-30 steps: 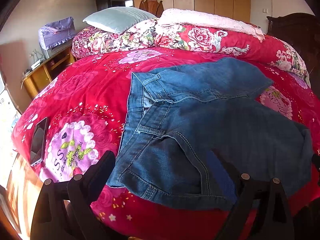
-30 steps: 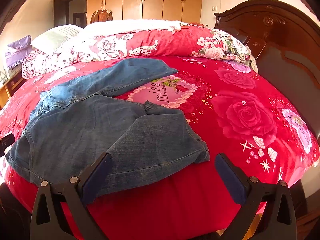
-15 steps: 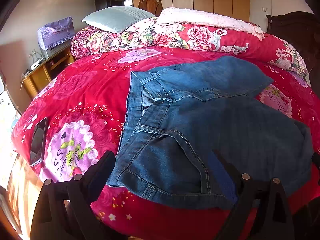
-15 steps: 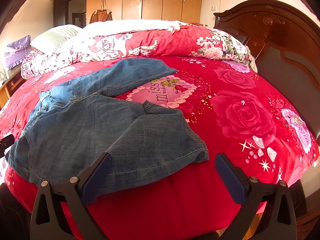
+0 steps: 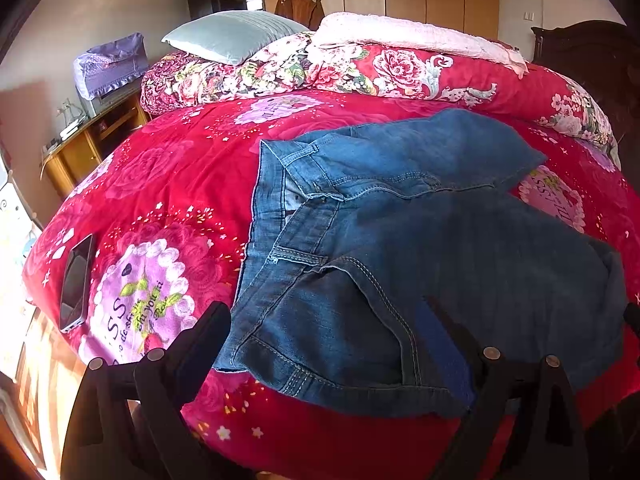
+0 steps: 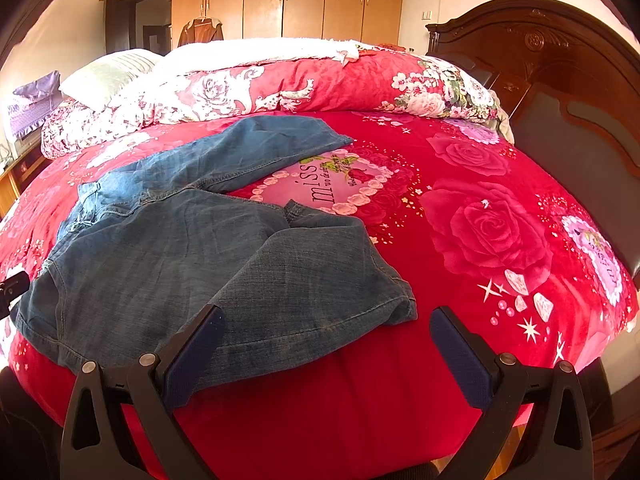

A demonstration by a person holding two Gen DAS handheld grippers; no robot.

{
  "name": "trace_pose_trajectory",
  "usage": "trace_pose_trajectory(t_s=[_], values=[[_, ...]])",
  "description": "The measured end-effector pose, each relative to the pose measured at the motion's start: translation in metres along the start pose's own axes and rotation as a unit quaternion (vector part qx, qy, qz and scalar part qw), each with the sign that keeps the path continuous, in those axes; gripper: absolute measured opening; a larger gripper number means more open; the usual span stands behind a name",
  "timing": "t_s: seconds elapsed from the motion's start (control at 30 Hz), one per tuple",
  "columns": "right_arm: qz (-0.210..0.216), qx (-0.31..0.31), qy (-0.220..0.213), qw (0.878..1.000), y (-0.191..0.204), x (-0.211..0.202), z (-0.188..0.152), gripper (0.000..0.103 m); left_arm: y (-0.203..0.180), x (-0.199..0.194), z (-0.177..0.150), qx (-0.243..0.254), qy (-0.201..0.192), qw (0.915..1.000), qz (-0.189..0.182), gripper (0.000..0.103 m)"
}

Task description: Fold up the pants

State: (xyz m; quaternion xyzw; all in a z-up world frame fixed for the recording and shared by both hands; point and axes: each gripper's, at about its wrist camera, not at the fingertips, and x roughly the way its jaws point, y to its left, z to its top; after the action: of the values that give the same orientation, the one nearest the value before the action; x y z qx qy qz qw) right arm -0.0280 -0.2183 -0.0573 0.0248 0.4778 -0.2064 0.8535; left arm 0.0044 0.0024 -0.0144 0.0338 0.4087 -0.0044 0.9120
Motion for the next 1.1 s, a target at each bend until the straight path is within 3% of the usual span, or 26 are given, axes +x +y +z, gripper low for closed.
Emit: trace_pose_trajectory(t_s=[0.47, 0.53, 0.63, 0.73, 0.9, 1.0, 1.1], values=[[0.003, 0.011, -0.001, 1.0, -0.004, 0.0, 0.001, 0.103, 0.0, 0.001, 0.003, -0.002, 0.017, 0.9998, -0.007, 0.095], [0.011, 0.021, 0.004, 1.0, -0.008, 0.0, 0.005, 0.103, 0.002, 0.002, 0.009, -0.004, 0.032, 0.9994, -0.015, 0.095], [0.026, 0.046, 0.008, 0.999, -0.027, -0.001, 0.021, 0.103, 0.017, 0.006, 0.023, -0.034, 0.085, 0.9945, -0.051, 0.095], [0.039, 0.084, 0.022, 0.995, -0.06, 0.007, 0.047, 0.103, 0.04, 0.018, 0.031, -0.1, 0.157, 0.9759, -0.114, 0.095], [0.078, 0.12, 0.098, 0.985, -0.094, 0.055, 0.081, 0.103, 0.061, 0.044, 0.022, -0.202, 0.265, 0.923, -0.193, 0.094], [0.095, 0.116, 0.142, 0.979, -0.095, 0.086, 0.082, 0.102, 0.061, 0.055, 0.019, -0.234, 0.296, 0.9005, -0.217, 0.094], [0.089, 0.125, 0.18, 0.972, -0.101, 0.104, 0.071, 0.101, 0.063, 0.059, 0.024, -0.246, 0.296, 0.8957, -0.222, 0.094]])
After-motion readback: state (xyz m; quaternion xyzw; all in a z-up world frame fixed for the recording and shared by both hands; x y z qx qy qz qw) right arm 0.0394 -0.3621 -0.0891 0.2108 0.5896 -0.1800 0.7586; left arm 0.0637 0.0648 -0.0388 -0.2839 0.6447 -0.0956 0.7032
